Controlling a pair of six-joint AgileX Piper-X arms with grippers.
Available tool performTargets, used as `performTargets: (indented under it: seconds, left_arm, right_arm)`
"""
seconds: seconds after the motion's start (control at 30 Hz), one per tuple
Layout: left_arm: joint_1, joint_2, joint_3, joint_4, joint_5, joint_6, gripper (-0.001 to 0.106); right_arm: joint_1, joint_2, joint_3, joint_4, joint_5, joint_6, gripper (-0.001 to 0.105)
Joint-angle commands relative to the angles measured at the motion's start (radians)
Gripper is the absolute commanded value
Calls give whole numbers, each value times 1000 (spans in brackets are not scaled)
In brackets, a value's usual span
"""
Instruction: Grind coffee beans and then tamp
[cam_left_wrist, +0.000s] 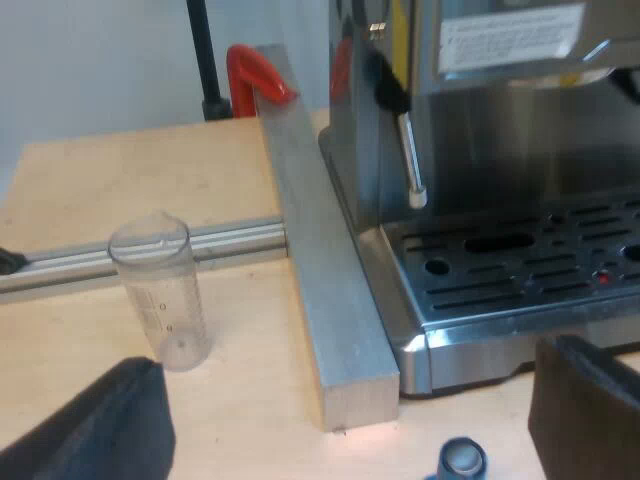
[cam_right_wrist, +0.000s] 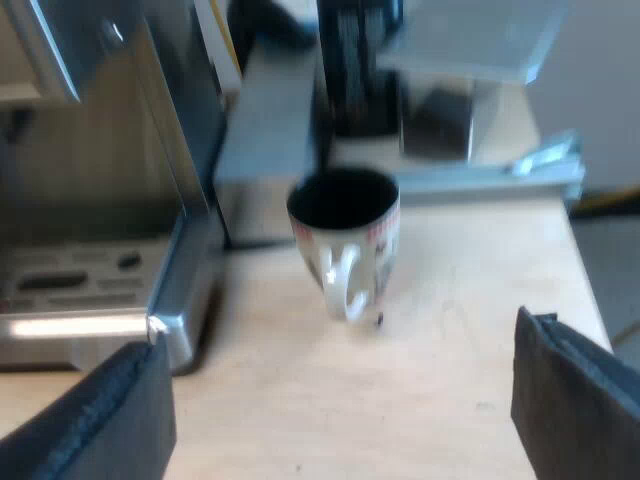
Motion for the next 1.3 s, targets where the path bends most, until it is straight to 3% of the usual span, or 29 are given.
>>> performTargets:
  seconds: [0.03,0.2,0.3,0.43,0.67,1.3]
  left_arm:
    - [-1,-122,42,-72,-8,-22,75]
    - [-1,-122,110,-67,-5,-22,75]
    - [-1,-122,109,-70,15,-22,75]
    - [-1,-122,109,-64,19,-17,75]
    - [-1,-122,55,48,22,42,75]
    - [-1,-122,69,20,22,42,75]
  right_arm:
    - [0,-41,21,-39,-7,11,71]
    - [0,-41,96,-32,-7,13,71]
    - [0,-39,113,-49,-7,21,71]
    - [0,-39,113,-49,-7,21,71]
    - [0,-39,113,-49,-7,21,71]
    - [0,-39,113,-49,-7,21,71]
